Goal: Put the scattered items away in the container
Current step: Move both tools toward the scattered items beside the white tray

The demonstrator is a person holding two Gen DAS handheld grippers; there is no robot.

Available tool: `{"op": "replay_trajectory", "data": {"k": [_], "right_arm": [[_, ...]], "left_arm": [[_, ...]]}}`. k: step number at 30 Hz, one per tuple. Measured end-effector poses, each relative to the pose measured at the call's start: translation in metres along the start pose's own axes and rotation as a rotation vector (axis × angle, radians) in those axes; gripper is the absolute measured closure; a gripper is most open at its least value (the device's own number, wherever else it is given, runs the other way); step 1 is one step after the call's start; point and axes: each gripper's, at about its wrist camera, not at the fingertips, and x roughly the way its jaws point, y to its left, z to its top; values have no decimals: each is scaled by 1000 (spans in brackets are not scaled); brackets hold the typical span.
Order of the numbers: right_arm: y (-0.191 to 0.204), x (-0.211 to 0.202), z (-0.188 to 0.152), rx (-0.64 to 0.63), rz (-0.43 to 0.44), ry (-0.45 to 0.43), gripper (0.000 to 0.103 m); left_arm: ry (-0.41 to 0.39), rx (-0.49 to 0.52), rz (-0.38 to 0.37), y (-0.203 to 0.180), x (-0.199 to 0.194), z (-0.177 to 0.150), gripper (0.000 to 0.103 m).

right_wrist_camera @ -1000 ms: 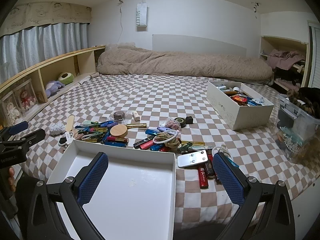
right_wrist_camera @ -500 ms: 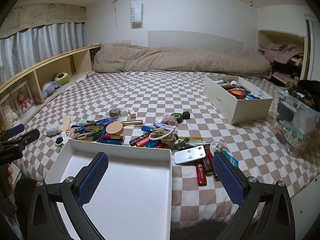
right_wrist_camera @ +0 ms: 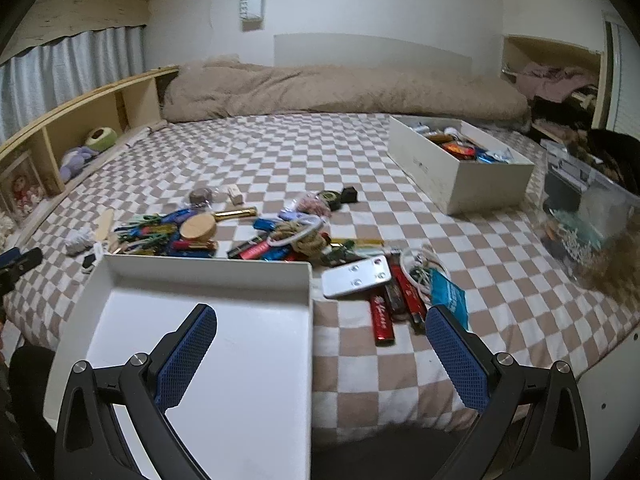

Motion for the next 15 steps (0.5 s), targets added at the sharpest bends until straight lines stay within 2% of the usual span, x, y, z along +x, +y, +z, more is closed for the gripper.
{"op": "replay_trajectory", "data": {"k": [8, 12, 15], "right_arm": [[-22, 14, -6, 39, -41, 33, 0], [-32, 20, -10, 61, -52, 47, 0], [-37, 24, -11, 73, -59, 59, 0]], "left_arm": [[58, -14, 58, 38, 18, -7, 0], [100, -11, 58, 50, 29, -12, 0], [136, 9, 28, 55, 40, -13, 0]]}}
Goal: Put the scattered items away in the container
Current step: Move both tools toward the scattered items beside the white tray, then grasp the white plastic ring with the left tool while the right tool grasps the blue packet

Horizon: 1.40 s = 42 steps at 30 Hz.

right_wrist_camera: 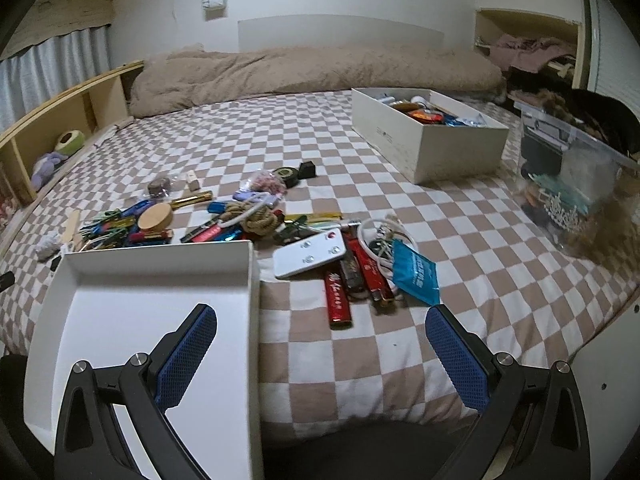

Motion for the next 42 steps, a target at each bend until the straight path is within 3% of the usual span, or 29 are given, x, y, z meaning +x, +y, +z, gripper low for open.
{"op": "replay_trajectory", "data": {"k": [4, 11, 17, 22, 26, 31, 42], "right_arm": [[-6, 7, -3, 16, -7, 15, 0], [-13, 14, -9, 26, -24, 43, 0], [-16, 17, -10, 35, -31, 54, 0], [-14, 20, -10, 28, -34, 63, 0], [-14, 23, -10, 23, -38, 72, 0], [-13, 25, -10, 19, -41, 79, 0], [-9, 31, -7, 6, -28, 88, 0]], "left_arm": [[52, 37, -6, -1, 22, 3, 0], [210, 73, -42, 0, 68, 15, 0], [214, 166, 20, 2, 90, 33, 0], [243, 157, 61, 16, 114, 43, 0], [261, 178, 30, 13, 127, 43, 0], [290, 220, 45, 4, 142, 41, 0], [284, 103, -65, 7, 165, 51, 1]]}}
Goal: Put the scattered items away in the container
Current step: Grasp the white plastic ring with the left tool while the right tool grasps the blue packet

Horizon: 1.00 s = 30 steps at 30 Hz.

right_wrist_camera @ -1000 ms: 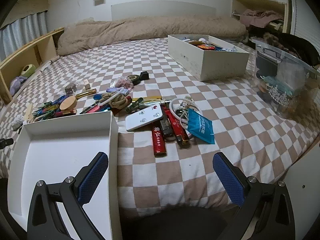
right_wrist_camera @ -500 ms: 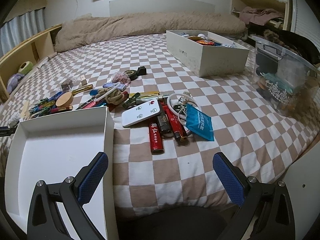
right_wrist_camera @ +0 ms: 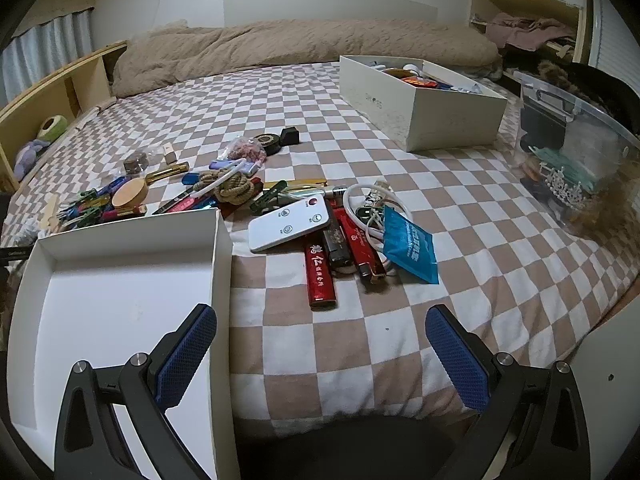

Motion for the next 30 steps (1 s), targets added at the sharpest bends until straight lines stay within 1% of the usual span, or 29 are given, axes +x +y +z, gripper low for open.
{"op": "replay_trajectory", "data": {"k": [3, 5, 6, 9, 11, 15, 19, 23, 25, 26, 28, 30], "right_arm": [[-2, 1, 3, 1, 1, -8, 0], [-4, 2, 5, -2, -1, -12, 0], [-5, 3, 7, -8, -3, -15, 0], [-10, 5, 11, -34, -14, -21, 0], [-16, 8, 14, -52, -12, -12, 0], [-24, 21, 15, -91, -18, 31, 0], [-31, 34, 13, -94, -12, 71, 0], [-41, 43, 16, -85, -50, 74, 0], [-52, 47, 21, -41, -45, 77, 0], [-58, 50, 23, -8, -28, 80, 0], [-75, 54, 29, 108, 28, 87, 0], [-91, 58, 32, 220, 75, 87, 0]], "left_arm": [[-31, -41, -19, 5, 1, 3, 2], [-48, -52, -11, 6, 1, 3, 10], [-55, -51, -5, 6, 2, 3, 10], [-77, -40, 18, 1, 2, 4, 14], [-92, -42, 16, 0, 1, 4, 19], [-131, -73, 14, -4, -3, -6, 19], [-163, -97, -9, -3, -9, -13, 20], [-192, -117, -22, -4, -15, -19, 20], [-208, -118, -22, -5, -18, -19, 20], [-218, -116, -21, -6, -20, -19, 20], [-231, -116, -25, -7, -22, -20, 20], [-228, -127, -37, -7, -22, -20, 20]]}}
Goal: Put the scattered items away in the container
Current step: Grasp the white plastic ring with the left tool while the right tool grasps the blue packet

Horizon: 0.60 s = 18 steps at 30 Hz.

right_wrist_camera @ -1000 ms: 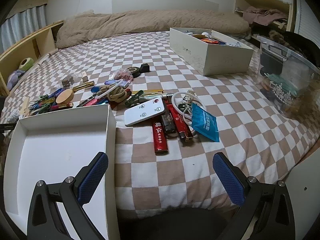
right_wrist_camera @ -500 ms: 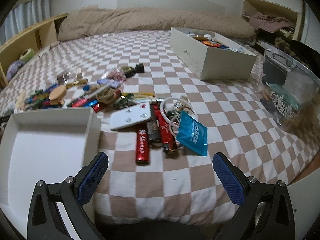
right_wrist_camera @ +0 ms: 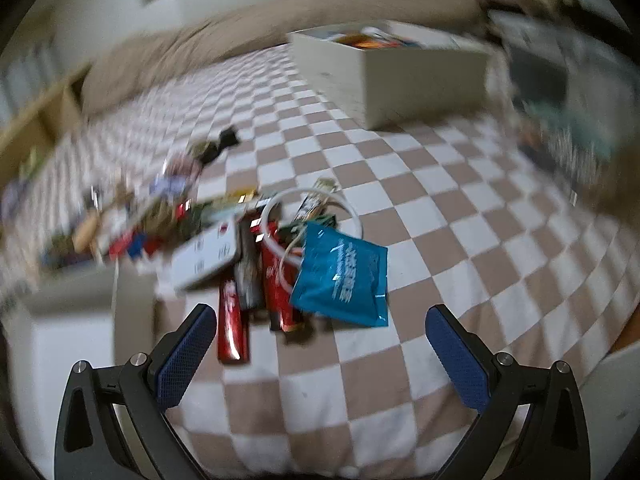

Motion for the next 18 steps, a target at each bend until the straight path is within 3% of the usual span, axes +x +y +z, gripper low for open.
{"op": "replay_trajectory", "data": {"k": [7, 14, 18], "right_arm": [[-33, 29, 13, 257, 103, 48, 4], [-29, 51, 17, 213, 54, 72, 8], [-26, 54, 16, 179, 24, 74, 21]], "left_arm": [[-33, -34, -36, 0, -8, -1, 20], [-74, -99, -50, 3, -20, -5, 20], [-105, -69, -47, -4, -28, -5, 20]]}}
